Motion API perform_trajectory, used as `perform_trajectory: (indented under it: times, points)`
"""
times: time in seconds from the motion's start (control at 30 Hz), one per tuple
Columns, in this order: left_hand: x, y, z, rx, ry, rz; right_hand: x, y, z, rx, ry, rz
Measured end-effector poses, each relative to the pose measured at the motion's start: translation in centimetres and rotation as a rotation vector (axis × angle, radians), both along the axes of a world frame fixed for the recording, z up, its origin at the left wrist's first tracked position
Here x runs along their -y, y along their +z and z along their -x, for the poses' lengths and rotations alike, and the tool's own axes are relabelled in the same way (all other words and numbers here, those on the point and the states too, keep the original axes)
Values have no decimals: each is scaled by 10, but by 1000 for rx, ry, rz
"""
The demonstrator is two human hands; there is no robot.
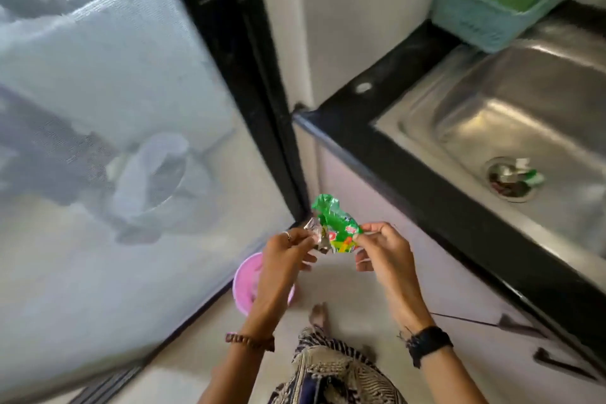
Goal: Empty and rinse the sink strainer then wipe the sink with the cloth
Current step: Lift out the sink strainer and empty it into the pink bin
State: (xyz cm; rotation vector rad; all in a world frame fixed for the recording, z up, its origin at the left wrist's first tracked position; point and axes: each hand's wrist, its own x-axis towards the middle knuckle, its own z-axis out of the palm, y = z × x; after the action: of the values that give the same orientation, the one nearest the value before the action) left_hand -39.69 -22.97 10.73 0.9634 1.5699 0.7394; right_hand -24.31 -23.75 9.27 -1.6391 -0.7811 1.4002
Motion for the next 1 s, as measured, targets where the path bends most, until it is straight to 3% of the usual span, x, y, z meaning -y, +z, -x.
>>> perform_trajectory:
  times: [0.2,0.33,0.5,0.67,0.77,0.83,1.0]
  points:
    - [28,-107,97,-40,232,239,3,-102,95,84,213,175]
    - [37,-229,146,-78,321,399,4,-222,148,164,328,286]
    - [34,-379,180,-179,309,452,-3,-379,196,294,404,358]
    - [29,-484,199,-180,224,531,-9,-485,220,369,513,421]
    - [28,-487,196,-191,180,577,-13,-490,220,380,563,462]
    - [22,-466,190,-145,237,565,-19,-464,217,325,486,448]
    - [0,-341,158,353,559,560,-37,-333,206,58,233,387]
